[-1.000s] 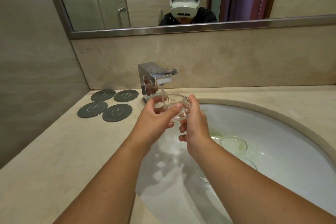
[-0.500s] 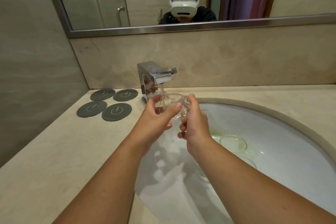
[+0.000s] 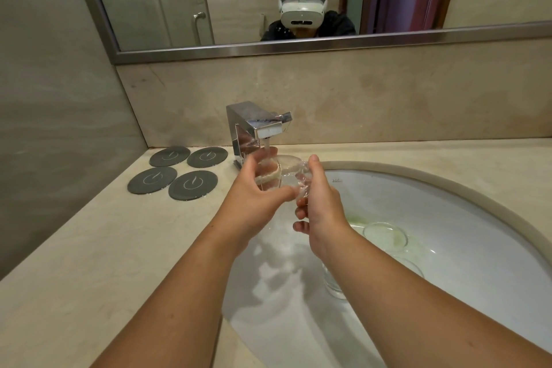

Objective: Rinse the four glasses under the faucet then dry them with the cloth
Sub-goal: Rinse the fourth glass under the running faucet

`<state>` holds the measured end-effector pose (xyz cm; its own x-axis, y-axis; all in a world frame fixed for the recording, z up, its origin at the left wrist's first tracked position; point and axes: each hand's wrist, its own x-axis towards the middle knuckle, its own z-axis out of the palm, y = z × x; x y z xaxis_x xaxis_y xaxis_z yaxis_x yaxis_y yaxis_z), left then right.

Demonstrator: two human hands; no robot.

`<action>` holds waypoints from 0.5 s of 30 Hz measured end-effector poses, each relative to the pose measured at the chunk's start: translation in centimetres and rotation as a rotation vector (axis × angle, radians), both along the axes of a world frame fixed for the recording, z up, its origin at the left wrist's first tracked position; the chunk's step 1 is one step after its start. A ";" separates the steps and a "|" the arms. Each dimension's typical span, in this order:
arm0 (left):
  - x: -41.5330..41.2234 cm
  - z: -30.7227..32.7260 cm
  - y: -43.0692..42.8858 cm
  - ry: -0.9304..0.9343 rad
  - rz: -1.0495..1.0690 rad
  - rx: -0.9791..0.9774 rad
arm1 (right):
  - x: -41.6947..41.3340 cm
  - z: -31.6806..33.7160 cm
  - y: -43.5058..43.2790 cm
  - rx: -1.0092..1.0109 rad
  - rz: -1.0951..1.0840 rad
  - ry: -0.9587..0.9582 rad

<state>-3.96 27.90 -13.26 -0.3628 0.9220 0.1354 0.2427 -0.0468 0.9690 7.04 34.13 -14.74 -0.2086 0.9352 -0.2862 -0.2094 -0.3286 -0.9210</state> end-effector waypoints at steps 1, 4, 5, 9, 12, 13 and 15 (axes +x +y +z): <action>0.0 -0.1 0.1 -0.020 -0.004 -0.002 | 0.0 0.0 0.1 0.003 -0.010 0.011; 0.1 -0.1 0.2 -0.071 0.010 -0.024 | -0.1 -0.1 0.3 0.006 -0.026 0.036; 0.2 -0.1 0.1 -0.076 0.020 -0.031 | -0.1 -0.2 0.3 0.010 -0.028 0.039; 0.3 0.1 0.0 -0.053 0.072 -0.039 | -0.2 -0.3 0.4 0.023 -0.021 0.040; 0.1 0.0 0.1 -0.039 0.089 -0.036 | -0.2 -0.2 0.4 0.018 -0.005 0.025; 0.0 0.1 0.1 -0.034 0.093 -0.028 | -0.2 -0.2 0.3 0.018 0.003 0.014; -0.1 0.1 0.2 -0.010 0.107 -0.020 | -0.1 -0.2 0.3 0.016 0.019 -0.015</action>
<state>-4.02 28.09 -13.13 -0.4603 0.8805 0.1134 0.2354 -0.0021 0.9719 6.90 34.47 -14.90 -0.2221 0.9357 -0.2741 -0.1898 -0.3172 -0.9292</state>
